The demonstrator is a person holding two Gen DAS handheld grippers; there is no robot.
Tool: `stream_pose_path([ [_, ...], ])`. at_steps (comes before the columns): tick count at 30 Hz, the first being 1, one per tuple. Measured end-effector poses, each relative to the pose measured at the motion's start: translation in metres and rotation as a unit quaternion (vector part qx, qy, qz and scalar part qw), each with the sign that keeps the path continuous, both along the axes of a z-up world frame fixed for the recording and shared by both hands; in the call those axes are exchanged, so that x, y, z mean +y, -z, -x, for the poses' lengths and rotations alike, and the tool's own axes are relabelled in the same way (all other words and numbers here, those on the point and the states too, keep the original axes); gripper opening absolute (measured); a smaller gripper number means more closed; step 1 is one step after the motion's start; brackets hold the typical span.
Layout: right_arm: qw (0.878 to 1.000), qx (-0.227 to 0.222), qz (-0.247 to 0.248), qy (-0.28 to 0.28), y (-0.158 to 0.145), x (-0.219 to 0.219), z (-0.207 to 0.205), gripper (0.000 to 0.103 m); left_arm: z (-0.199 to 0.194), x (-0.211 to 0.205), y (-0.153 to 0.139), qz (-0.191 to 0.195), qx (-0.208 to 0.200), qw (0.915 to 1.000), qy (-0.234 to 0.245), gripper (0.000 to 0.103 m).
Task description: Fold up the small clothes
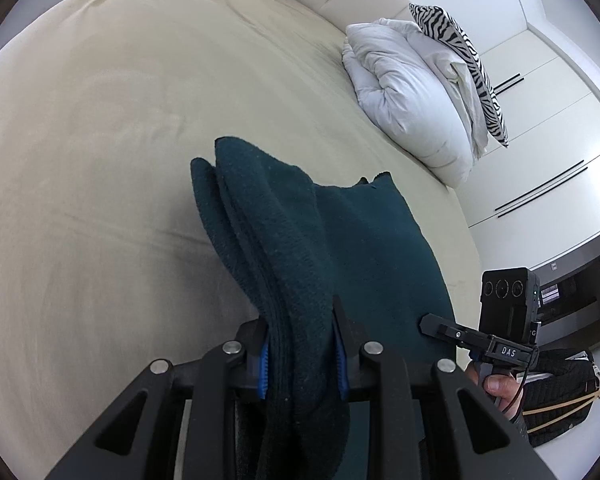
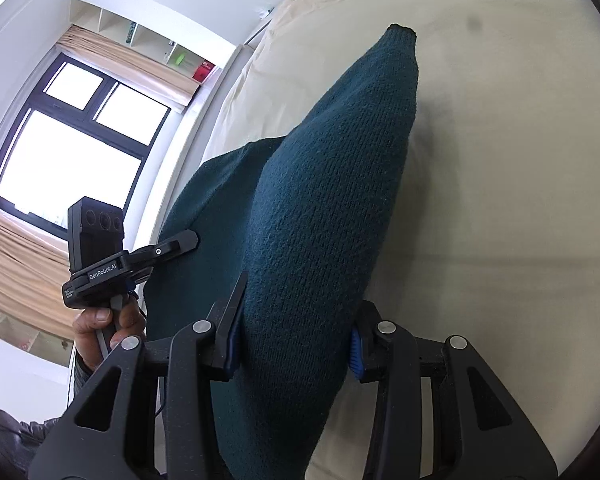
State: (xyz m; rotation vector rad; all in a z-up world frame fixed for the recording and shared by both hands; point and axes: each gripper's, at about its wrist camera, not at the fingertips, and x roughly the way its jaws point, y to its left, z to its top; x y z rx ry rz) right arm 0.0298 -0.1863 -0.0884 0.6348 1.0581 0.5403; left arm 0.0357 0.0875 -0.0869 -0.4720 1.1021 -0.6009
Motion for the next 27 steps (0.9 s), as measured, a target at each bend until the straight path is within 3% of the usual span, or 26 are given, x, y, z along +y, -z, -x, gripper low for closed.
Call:
stream_pose_path([
  [6, 1.0, 0.011, -0.023, 0.007, 0.022, -0.006, 0.043, 0.038, 0.032, -0.002, 0.032, 0.021, 0.035, 0.9992, -0.006, 0.026],
  [9, 0.999, 0.032, -0.013, 0.012, 0.046, 0.001, 0.05, 0.038, 0.039, -0.01, 0.049, -0.016, 0.032, 0.9993, -0.006, 0.027],
  [12, 0.998, 0.043, -0.034, 0.028, 0.068, 0.001, 0.052, 0.04, 0.043, -0.009, 0.062, -0.022, 0.039, 0.999, -0.009, 0.03],
  [20, 0.997, 0.033, -0.063, 0.037, 0.081, -0.005, 0.048, 0.044, 0.05, -0.007, 0.061, -0.051, 0.017, 0.9984, -0.017, 0.038],
  [27, 0.994, 0.028, -0.055, 0.09, 0.077, -0.034, 0.072, 0.05, 0.061, -0.005, 0.048, -0.096, -0.017, 0.9946, -0.035, 0.05],
])
